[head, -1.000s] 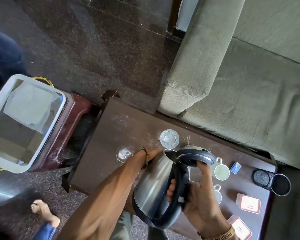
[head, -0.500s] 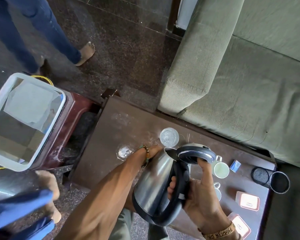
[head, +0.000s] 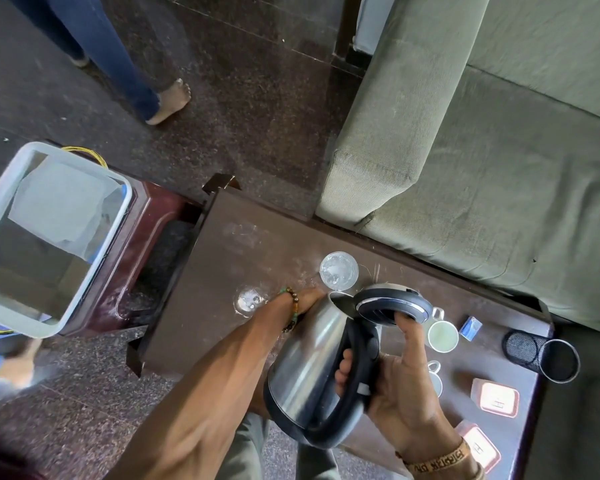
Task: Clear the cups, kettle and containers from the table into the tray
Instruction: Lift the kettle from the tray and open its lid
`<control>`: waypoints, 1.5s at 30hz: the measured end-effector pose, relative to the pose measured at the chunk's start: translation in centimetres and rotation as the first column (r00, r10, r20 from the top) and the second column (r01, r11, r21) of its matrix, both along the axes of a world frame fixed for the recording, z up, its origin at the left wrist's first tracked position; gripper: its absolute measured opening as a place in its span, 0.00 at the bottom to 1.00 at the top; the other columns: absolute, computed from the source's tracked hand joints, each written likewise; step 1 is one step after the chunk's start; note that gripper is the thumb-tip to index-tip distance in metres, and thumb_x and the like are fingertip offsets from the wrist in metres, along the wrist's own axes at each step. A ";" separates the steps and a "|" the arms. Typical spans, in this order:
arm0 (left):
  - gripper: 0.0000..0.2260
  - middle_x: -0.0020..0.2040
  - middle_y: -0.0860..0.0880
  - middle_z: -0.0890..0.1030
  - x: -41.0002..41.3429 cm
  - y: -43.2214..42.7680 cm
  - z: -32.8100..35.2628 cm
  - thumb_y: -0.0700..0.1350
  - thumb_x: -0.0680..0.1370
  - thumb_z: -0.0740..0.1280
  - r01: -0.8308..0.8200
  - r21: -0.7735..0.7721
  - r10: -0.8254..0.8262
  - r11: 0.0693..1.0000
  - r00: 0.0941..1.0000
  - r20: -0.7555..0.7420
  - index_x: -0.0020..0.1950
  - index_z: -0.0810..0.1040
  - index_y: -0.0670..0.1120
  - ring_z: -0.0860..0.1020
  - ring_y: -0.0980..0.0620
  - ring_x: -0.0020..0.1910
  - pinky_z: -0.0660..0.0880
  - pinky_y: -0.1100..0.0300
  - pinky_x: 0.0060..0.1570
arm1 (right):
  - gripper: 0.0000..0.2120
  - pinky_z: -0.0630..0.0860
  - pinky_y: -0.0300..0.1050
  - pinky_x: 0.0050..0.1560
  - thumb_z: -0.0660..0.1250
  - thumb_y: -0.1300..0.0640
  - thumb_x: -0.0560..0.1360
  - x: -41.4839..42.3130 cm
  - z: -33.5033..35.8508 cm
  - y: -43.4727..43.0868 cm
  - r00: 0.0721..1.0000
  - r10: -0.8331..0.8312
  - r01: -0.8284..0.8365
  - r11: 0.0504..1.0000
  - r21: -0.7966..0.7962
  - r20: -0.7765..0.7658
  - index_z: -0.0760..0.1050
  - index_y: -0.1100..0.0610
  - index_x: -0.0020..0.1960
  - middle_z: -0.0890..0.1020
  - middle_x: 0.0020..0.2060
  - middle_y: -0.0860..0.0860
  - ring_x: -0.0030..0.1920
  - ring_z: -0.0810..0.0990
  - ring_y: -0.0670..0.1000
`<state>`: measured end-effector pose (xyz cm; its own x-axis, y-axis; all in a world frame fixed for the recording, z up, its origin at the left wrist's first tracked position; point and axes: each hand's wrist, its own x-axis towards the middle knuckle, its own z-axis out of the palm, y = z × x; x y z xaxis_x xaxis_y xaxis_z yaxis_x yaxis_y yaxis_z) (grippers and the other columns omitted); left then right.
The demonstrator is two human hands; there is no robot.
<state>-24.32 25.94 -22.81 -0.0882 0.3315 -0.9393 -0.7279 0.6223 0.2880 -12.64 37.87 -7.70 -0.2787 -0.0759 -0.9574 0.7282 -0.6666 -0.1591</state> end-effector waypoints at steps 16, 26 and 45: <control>0.10 0.57 0.46 0.81 0.0 0.3 0.0 0.53 0.79 0.63 -0.053 0.053 0.058 0.997 0.994 -0.090 0.50 0.79 0.49 0.81 0.50 0.49 0.76 0.55 0.57 | 0.44 0.76 0.46 0.40 0.62 0.23 0.61 0.6 0.6 -0.5 1.000 -0.023 0.023 0.999 0.048 -0.007 0.76 0.64 0.50 0.74 0.38 0.59 0.35 0.73 0.54; 0.06 0.47 0.43 0.79 -0.2 1.1 0.6 0.47 0.77 0.59 -0.005 -0.039 -0.006 0.999 0.958 -0.288 0.46 0.74 0.47 0.74 0.49 0.43 0.72 0.54 0.48 | 0.44 0.72 0.47 0.39 0.60 0.23 0.60 1.7 0.9 -0.5 0.995 0.039 -0.027 0.992 0.123 -0.095 0.76 0.64 0.50 0.73 0.39 0.61 0.34 0.74 0.55; 0.14 0.33 0.49 0.80 0.6 -0.2 5.5 0.58 0.65 0.62 -0.238 0.021 0.230 0.971 0.907 -0.353 0.32 0.75 0.48 0.76 0.49 0.35 0.73 0.56 0.42 | 0.48 0.72 0.59 0.64 0.51 0.26 0.71 4.3 4.5 -2.6 0.946 0.210 -0.131 0.944 0.303 -0.246 0.71 0.70 0.64 0.76 0.57 0.73 0.56 0.75 0.73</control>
<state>-23.74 25.74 -17.30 -0.4859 0.2409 -0.8402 -0.7079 0.4553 0.5399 -8.33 35.31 -3.15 -0.5367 0.1131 -0.8362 0.7296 -0.4356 -0.5272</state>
